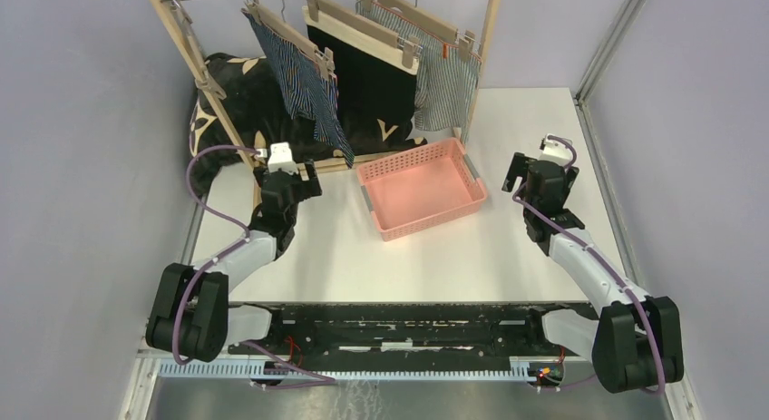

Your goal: Remove the underwear clipped to the hanger

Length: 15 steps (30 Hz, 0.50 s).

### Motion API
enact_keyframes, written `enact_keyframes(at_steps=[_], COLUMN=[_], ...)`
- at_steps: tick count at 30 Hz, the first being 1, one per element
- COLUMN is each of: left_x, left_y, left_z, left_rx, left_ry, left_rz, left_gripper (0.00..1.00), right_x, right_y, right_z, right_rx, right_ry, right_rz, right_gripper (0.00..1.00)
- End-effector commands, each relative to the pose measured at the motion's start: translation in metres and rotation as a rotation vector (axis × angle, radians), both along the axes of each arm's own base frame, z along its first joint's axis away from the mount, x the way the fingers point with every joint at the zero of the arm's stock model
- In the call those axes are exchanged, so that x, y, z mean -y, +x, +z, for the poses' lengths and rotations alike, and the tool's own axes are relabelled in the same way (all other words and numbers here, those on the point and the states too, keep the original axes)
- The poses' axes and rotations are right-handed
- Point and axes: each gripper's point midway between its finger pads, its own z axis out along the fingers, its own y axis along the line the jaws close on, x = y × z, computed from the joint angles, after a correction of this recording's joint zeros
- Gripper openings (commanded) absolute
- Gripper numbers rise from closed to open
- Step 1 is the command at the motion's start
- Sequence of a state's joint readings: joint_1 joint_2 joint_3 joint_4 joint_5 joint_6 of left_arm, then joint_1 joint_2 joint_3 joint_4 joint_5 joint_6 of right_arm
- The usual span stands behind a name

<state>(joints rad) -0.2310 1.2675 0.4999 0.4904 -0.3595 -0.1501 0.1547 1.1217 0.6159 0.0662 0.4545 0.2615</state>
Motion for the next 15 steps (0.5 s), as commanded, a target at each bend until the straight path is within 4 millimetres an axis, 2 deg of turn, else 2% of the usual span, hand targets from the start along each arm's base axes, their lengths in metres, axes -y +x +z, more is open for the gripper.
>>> enact_keyframes(at_steps=[1,7,10,13,15], left_x=[0.041,0.073,0.083,0.107,0.120], left_y=[0.003,-0.008,-0.016,-0.027,-0.031], left_z=[0.036,0.066,0.084,0.107,0.125], left_rx=[0.075,0.157,0.200,0.227,0.226], left_ry=[-0.101,-0.088,-0.073,-0.047,-0.023], left_rz=[-0.188,-0.282,-0.289,-0.323,-0.330], left_gripper=[0.99,0.99,0.99,0.99,0.99], right_x=[0.003,0.000,-0.016,-0.034,-0.037], right_y=[0.006,0.002,0.004,0.000,-0.003], right_z=[0.033,0.041,0.046,0.045,0.046], right_rx=[0.129,0.172,0.186,0.250,0.297], right_ry=[0.047,0.112,0.134,0.150,0.146], right_rz=[-0.044,-0.061,0.040,0.164,0.190], right_gripper=[1.00,1.00,1.00,1.00,1.00])
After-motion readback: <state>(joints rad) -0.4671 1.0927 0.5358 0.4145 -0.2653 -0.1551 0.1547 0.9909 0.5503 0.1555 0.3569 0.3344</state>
